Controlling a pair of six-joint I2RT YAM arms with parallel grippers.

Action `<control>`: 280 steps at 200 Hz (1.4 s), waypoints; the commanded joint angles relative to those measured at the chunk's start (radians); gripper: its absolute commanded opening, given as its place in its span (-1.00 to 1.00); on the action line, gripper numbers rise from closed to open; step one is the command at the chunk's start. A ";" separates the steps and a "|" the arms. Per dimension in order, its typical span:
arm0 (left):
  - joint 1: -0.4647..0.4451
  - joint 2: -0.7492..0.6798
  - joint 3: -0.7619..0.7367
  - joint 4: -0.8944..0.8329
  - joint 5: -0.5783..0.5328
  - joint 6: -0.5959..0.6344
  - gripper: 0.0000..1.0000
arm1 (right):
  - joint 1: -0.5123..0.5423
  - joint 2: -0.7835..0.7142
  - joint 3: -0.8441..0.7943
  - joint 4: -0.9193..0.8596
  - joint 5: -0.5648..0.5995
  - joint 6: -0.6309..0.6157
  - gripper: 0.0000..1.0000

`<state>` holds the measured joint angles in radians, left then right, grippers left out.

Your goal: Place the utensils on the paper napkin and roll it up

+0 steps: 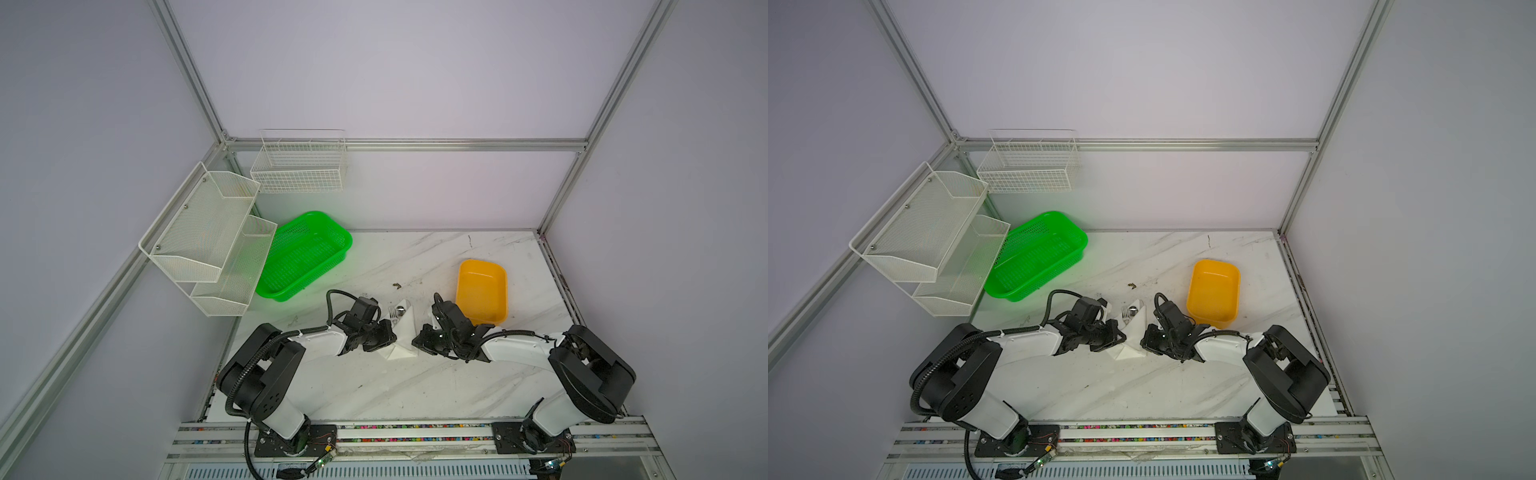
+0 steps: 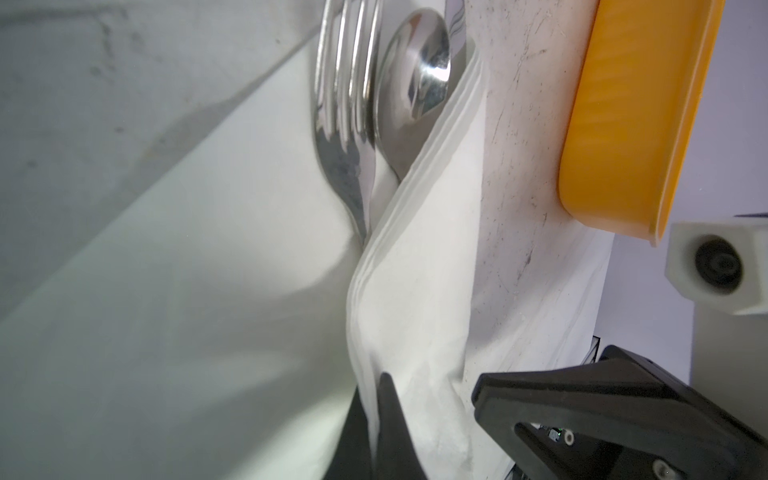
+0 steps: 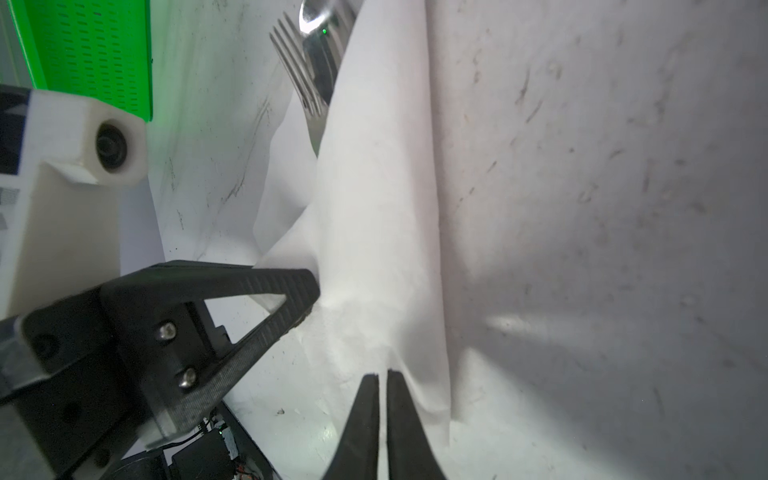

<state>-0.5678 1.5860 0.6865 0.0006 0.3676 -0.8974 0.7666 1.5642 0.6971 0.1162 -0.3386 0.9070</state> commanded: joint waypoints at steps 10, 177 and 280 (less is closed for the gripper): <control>-0.013 0.006 -0.019 -0.003 -0.010 0.018 -0.99 | 0.002 -0.004 0.004 -0.039 0.000 -0.026 -0.80; -0.018 0.019 0.021 -0.029 -0.032 0.035 -1.00 | 0.029 0.069 -0.005 0.001 -0.077 -0.034 -0.93; -0.018 0.023 0.044 -0.043 -0.044 0.047 -1.00 | 0.035 -0.014 -0.045 -0.006 -0.093 -0.018 -0.92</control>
<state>-0.5831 1.6028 0.6880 -0.0383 0.3340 -0.8780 0.7929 1.5658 0.6891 0.1024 -0.4053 0.8833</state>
